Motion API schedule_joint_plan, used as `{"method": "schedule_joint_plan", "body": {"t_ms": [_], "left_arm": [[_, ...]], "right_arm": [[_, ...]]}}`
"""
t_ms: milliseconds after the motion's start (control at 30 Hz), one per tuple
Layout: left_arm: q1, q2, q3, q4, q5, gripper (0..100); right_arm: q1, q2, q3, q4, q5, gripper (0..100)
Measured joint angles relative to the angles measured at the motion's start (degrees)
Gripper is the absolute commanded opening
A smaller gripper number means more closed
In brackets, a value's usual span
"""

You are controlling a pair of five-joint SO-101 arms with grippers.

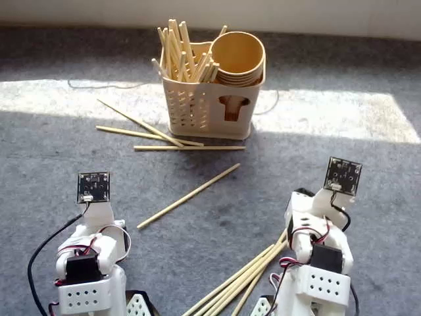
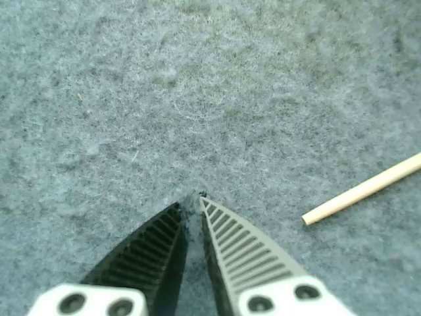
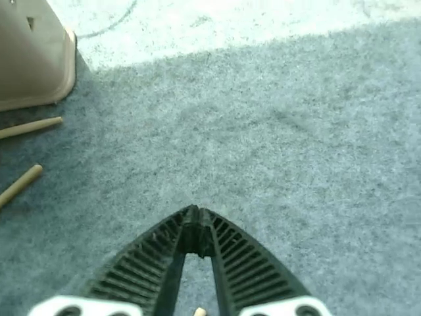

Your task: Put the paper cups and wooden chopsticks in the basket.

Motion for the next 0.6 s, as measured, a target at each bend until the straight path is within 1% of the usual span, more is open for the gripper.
{"method": "schedule_joint_plan", "body": {"t_ms": [367,600], "left_arm": [[0.00,0.00,0.00,0.00,0.00,1],[0.09,-0.44,0.00,0.00,0.00,1]], "right_arm": [[-0.09,-4.92,-7.30,6.68,0.00,0.6],[-0.09,-5.27,-7.47,6.95,0.00,0.6]]}}
